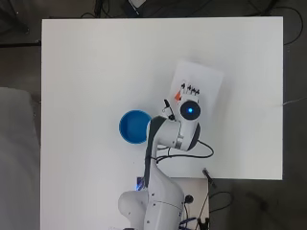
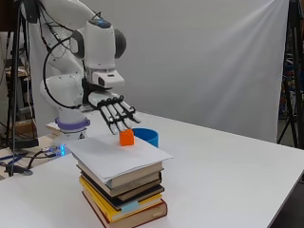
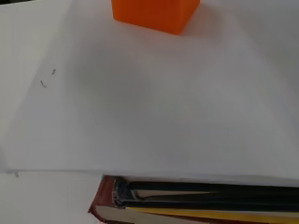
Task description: Teleoperate dual arm-hand system to pick and place objects
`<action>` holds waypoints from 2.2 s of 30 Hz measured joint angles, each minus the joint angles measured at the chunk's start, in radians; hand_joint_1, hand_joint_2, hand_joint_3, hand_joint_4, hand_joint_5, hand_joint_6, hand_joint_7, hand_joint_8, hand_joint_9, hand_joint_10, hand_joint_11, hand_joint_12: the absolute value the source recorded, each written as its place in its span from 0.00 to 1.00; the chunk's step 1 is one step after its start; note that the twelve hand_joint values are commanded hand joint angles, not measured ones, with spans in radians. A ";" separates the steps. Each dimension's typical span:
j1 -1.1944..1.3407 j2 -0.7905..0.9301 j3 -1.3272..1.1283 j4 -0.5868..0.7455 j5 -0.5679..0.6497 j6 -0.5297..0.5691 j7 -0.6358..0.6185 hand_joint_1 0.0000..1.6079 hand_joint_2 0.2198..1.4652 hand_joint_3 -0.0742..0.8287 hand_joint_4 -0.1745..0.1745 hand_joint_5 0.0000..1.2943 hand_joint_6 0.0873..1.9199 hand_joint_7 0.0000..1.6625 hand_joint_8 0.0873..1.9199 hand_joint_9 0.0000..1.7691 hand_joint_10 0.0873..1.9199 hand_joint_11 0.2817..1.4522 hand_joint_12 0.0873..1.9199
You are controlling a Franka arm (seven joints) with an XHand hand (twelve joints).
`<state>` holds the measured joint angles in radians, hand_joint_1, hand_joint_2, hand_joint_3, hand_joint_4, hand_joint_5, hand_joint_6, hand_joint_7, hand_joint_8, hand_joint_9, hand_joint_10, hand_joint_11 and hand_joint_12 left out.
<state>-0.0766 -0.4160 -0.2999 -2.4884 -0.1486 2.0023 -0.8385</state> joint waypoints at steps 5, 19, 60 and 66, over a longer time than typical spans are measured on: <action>0.000 0.036 -0.001 -0.009 0.012 0.040 0.080 0.52 0.80 0.06 0.88 0.51 0.58 0.51 0.60 0.59 0.60 0.43 0.50; 0.004 -0.118 0.057 0.036 0.208 -0.001 -0.119 0.57 0.81 0.08 1.00 0.58 0.68 0.67 1.00 0.79 1.00 0.62 0.94; 0.057 -0.232 0.241 -0.246 0.285 -0.010 -0.216 0.11 0.63 0.08 0.65 0.18 0.00 0.20 0.00 0.25 0.00 0.15 0.00; 0.054 -0.244 0.286 -0.005 0.217 -0.118 -0.086 0.11 0.62 0.07 0.75 0.17 0.00 0.20 0.00 0.25 0.00 0.16 0.00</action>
<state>-0.0230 -0.6597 -0.0139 -2.4934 0.0688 1.8844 -0.9247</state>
